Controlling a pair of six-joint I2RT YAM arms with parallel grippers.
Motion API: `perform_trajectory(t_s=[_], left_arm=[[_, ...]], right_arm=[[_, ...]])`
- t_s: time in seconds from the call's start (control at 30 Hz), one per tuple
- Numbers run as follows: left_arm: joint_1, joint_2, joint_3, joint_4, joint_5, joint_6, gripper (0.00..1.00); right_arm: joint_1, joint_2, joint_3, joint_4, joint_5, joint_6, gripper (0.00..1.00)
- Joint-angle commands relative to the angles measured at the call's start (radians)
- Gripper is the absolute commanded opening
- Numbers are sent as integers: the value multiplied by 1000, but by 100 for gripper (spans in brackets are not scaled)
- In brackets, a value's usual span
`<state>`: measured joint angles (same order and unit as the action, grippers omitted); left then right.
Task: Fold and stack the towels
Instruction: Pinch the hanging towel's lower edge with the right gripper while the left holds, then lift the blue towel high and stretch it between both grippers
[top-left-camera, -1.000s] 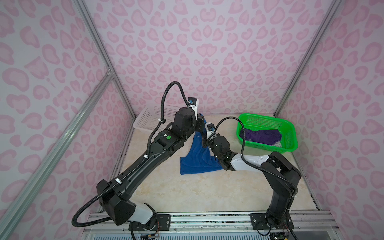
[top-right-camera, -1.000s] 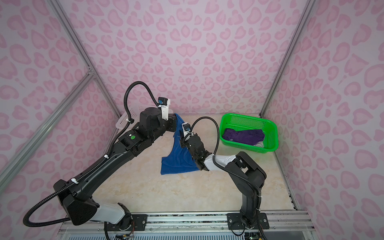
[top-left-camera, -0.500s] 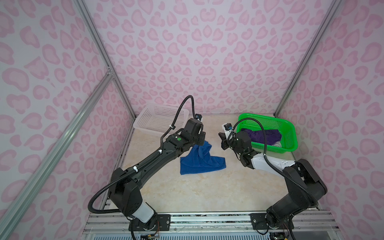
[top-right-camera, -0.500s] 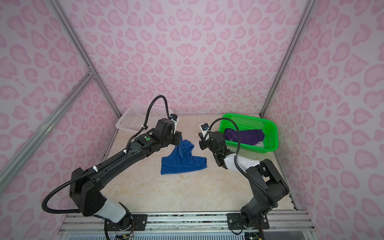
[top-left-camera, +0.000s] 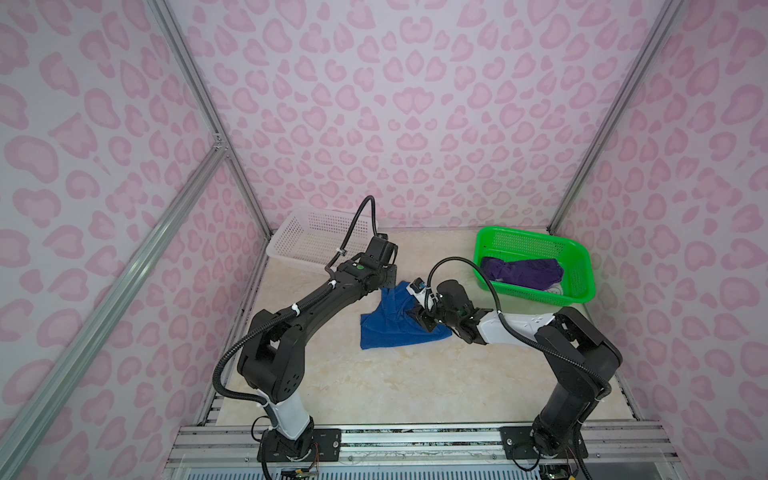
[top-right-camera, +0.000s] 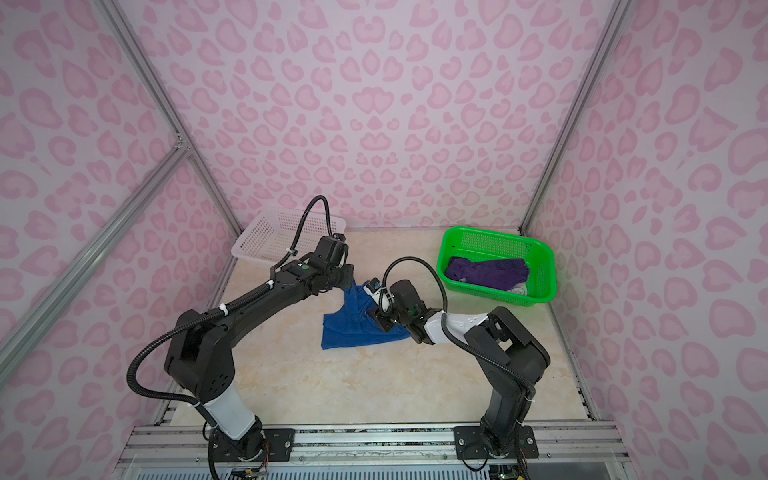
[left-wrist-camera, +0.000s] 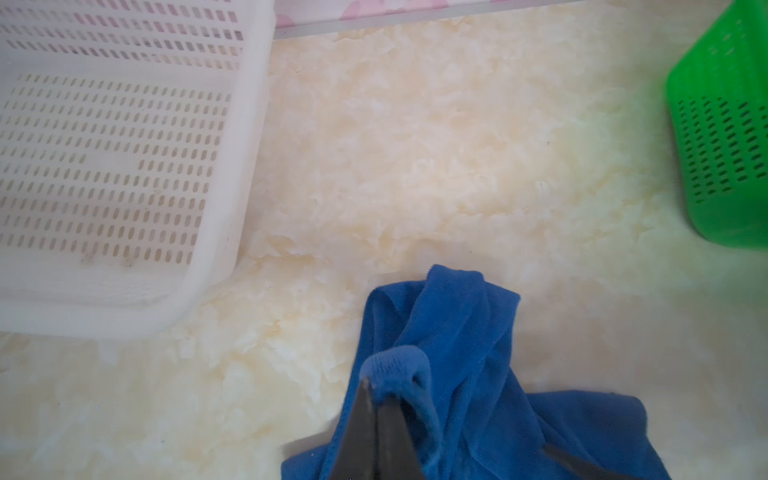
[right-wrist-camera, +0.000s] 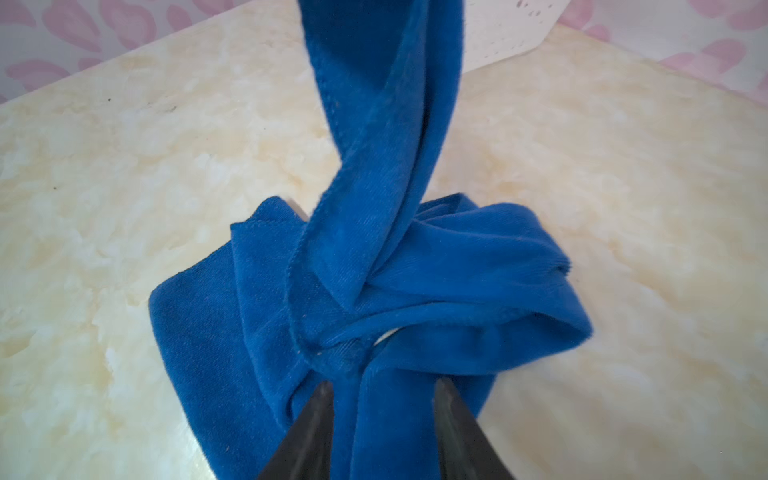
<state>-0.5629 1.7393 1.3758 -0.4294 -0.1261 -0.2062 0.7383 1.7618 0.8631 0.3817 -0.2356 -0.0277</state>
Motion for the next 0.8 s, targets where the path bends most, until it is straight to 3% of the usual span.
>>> perform_trajectory(t_s=[0.0, 0.6, 0.7, 0.77], left_arm=[[11, -12, -8, 13, 9, -6, 2], [28, -16, 5, 14, 27, 14, 2], [28, -16, 6, 16, 31, 14, 2], [28, -17, 6, 16, 36, 14, 2]], right_arm=[[37, 28, 1, 27, 24, -28, 40], [90, 151, 57, 58, 79, -35, 34], [90, 164, 64, 91, 100, -21, 27], [89, 168, 66, 115, 121, -14, 18]])
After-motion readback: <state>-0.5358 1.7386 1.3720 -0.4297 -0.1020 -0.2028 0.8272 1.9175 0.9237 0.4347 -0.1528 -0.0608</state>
